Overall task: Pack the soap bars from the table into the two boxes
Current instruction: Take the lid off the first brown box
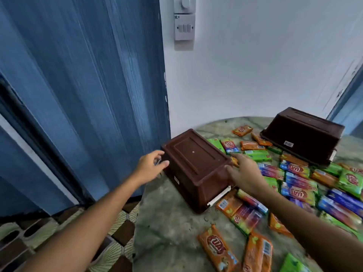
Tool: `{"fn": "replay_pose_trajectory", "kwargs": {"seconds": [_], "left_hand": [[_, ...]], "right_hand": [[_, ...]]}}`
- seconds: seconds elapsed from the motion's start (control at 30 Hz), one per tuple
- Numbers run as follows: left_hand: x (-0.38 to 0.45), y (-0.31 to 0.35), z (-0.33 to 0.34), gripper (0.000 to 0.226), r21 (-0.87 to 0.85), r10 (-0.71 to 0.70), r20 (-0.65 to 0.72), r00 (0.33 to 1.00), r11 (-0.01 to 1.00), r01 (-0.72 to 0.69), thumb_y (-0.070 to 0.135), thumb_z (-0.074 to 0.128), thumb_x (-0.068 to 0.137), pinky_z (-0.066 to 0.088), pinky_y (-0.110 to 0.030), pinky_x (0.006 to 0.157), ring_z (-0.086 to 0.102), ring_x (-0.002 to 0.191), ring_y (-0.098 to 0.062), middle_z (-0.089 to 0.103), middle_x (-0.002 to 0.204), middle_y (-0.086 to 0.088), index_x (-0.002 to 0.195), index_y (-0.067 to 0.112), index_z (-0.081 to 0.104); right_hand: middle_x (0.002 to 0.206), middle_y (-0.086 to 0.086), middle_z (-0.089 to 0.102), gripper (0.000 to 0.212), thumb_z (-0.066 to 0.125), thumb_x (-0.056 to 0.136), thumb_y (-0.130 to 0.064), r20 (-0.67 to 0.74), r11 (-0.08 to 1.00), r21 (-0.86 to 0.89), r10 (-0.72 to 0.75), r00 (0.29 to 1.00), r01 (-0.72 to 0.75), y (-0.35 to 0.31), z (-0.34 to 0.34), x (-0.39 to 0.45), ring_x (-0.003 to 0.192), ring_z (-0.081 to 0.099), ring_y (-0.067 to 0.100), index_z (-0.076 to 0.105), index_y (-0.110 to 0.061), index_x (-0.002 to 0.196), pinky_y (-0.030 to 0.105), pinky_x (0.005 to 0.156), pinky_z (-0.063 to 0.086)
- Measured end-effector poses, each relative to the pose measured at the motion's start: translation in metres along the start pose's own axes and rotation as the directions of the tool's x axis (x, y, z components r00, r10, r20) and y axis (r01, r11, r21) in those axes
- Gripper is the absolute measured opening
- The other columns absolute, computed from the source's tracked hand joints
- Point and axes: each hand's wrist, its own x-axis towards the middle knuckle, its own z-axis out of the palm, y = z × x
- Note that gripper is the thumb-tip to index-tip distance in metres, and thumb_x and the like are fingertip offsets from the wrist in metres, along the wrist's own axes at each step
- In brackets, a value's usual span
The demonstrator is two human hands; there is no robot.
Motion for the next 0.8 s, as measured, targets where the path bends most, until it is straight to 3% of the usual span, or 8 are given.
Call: {"fn": "replay_pose_trajectory", "kwargs": {"seconds": [0.1,0.2,0.3,0.4,0.47,0.6,0.7,0.8], "left_hand": [[0.055,0.005,-0.004,0.027,-0.122,-0.054,-0.074,0.996,0.992,0.045,0.02,0.064,0.089,0.046,-0.032,0.094,0.058,0.091,-0.017,0.065,0.1,-0.01,0.114,0.008,0.064],[0.102,0.025,-0.004,0.027,-0.069,-0.046,0.03,0.998,0.996,0.048,0.025,0.054,0.095,0.037,-0.021,0.084,0.055,0.095,-0.013,0.066,0.108,-0.007,0.115,0.01,0.064],[0.134,0.033,0.004,0.031,0.124,0.003,0.146,0.989,0.992,-0.021,0.035,0.045,0.098,0.035,-0.024,0.082,0.056,0.101,-0.018,0.065,0.105,-0.002,0.111,0.016,0.065],[0.157,0.031,0.011,0.032,0.189,0.049,0.215,0.975,0.978,-0.09,0.038,0.044,0.097,0.038,-0.025,0.082,0.058,0.107,-0.024,0.066,0.112,-0.006,0.111,0.018,0.066],[0.169,0.028,0.013,0.034,0.2,0.056,0.245,0.968,0.974,-0.106,0.041,0.044,0.097,0.039,-0.027,0.087,0.057,0.112,-0.025,0.065,0.117,-0.007,0.114,0.019,0.065],[0.178,0.025,0.02,0.048,0.253,-0.032,0.315,0.949,0.966,-0.052,0.048,0.037,0.098,0.036,-0.033,0.101,0.049,0.125,-0.028,0.058,0.132,-0.012,0.123,0.014,0.061],[0.178,0.02,0.022,0.07,0.268,-0.185,0.394,0.9,0.96,0.08,0.06,0.027,0.095,0.031,-0.036,0.109,0.042,0.132,-0.03,0.048,0.141,-0.018,0.131,0.008,0.055],[0.176,0.019,0.022,0.084,0.141,-0.199,0.422,0.885,0.978,0.153,0.071,0.027,0.086,0.032,-0.036,0.109,0.047,0.128,-0.026,0.051,0.139,-0.016,0.132,0.006,0.054]], "right_hand": [[0.099,0.009,0.068,0.026,0.063,0.085,-0.032,-0.065,0.947,0.228,0.247,0.967,-0.226,0.016,0.02,0.007,0.085,0.064,0.024,0.065,-0.01,0.099,0.042,0.08,0.054],[0.079,0.007,0.059,0.019,0.055,0.093,-0.028,0.104,0.735,0.464,0.509,0.855,-0.494,0.019,0.035,0.002,0.073,0.056,0.023,0.06,-0.009,0.093,0.037,0.065,0.051],[0.08,0.004,0.06,0.019,0.051,0.093,-0.031,0.148,0.681,0.502,0.539,0.829,-0.532,0.018,0.047,0.009,0.081,0.056,0.023,0.061,-0.014,0.096,0.04,0.078,0.049],[0.086,0.002,0.064,0.016,0.053,0.092,-0.029,0.148,0.649,0.559,0.534,0.833,-0.515,0.012,0.053,0.019,0.084,0.058,0.021,0.064,-0.018,0.096,0.043,0.091,0.043],[0.091,0.003,0.065,0.017,0.053,0.092,-0.029,0.146,0.635,0.574,0.542,0.827,-0.517,0.01,0.055,0.025,0.083,0.058,0.021,0.064,-0.017,0.099,0.04,0.087,0.044],[0.073,0.006,0.066,0.022,0.046,0.098,-0.023,0.192,0.561,0.618,0.572,0.798,-0.551,0.003,0.06,0.029,0.062,0.06,0.019,0.062,-0.01,0.091,0.027,0.053,0.043],[0.087,0.013,0.072,0.033,0.046,0.096,-0.032,0.251,0.496,0.642,0.584,0.772,-0.584,-0.002,0.069,0.032,0.075,0.066,0.027,0.066,-0.007,0.107,0.031,0.058,0.047],[0.093,0.014,0.074,0.045,0.047,0.094,-0.046,0.245,0.5,0.64,0.588,0.771,-0.584,0.0,0.072,0.036,0.085,0.067,0.029,0.07,-0.01,0.109,0.037,0.064,0.048]]}}
